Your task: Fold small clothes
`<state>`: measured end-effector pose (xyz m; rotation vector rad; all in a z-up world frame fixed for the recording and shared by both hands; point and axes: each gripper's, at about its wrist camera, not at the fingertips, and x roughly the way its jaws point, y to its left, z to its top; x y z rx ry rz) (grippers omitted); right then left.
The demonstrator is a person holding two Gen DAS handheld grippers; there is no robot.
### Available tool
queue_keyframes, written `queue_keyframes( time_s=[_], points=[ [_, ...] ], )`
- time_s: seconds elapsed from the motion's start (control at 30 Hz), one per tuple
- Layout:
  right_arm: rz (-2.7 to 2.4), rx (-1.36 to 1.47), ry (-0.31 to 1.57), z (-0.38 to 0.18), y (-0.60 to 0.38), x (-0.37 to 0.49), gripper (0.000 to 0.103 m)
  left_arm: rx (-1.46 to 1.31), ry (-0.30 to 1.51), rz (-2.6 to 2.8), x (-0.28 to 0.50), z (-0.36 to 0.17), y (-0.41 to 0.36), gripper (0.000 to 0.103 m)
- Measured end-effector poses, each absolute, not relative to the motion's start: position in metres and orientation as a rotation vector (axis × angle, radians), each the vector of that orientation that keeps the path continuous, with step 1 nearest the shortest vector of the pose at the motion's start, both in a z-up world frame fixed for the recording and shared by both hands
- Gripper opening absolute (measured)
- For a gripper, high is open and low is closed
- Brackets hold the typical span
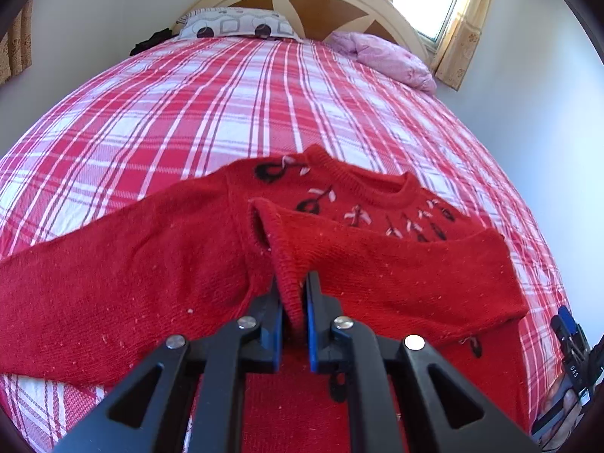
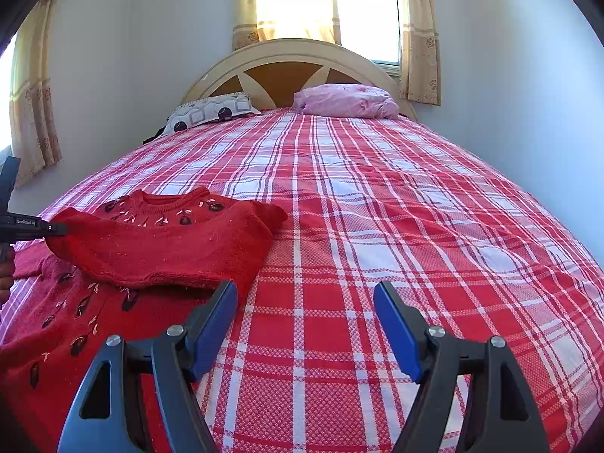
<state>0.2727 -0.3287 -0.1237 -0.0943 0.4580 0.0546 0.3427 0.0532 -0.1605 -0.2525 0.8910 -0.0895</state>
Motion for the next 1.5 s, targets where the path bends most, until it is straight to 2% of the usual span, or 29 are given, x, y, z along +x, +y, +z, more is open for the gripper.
queue_keyframes(
  time_s=[0.37, 0.47, 0.53, 0.6, 0.67, 0.83, 1.17, 1.3, 1.4, 1.5],
  points=[
    [0.056, -0.104, 0.508, -0.132, -0.327, 0.28, 0.075, -0.247, 0.912, -0.058, 0.339, -0.172, 0.066, 0.01],
    [0.058, -0.11, 0.525, -0.135, -0.325, 0.281, 0.075, -0.237, 0.927, -0.04, 0.339, -0.183, 0.065, 0.017],
    [0.06, -0.113, 0.54, -0.137, -0.325, 0.283, 0.075, -0.231, 0.917, -0.04, 0.337, -0.183, 0.064, 0.025],
    [0.061, -0.116, 0.555, -0.139, -0.325, 0.285, 0.075, -0.223, 0.911, -0.026, 0.335, -0.182, 0.065, 0.066],
    [0.058, -0.121, 0.56, -0.14, -0.324, 0.286, 0.075, -0.212, 0.869, -0.02, 0.33, -0.178, 0.066, 0.072],
    [0.056, -0.14, 0.561, -0.142, -0.32, 0.285, 0.075, -0.143, 0.943, 0.002, 0.333, -0.191, 0.065, 0.072],
    [0.222, -0.179, 0.502, -0.106, -0.271, 0.3, 0.075, -0.109, 0.901, 0.015, 0.313, -0.18, 0.074, 0.073],
    [0.38, -0.241, 0.56, -0.105, -0.231, 0.322, 0.075, -0.071, 0.872, 0.02, 0.306, -0.172, 0.075, 0.086],
    [0.363, -0.343, 0.671, -0.13, -0.21, 0.341, 0.075, -0.052, 0.852, 0.045, 0.298, -0.167, 0.089, 0.095],
    [0.306, -0.361, 0.807, -0.161, -0.217, 0.354, 0.075, -0.062, 0.852, 0.08, 0.291, -0.167, 0.112, 0.095]
  ],
)
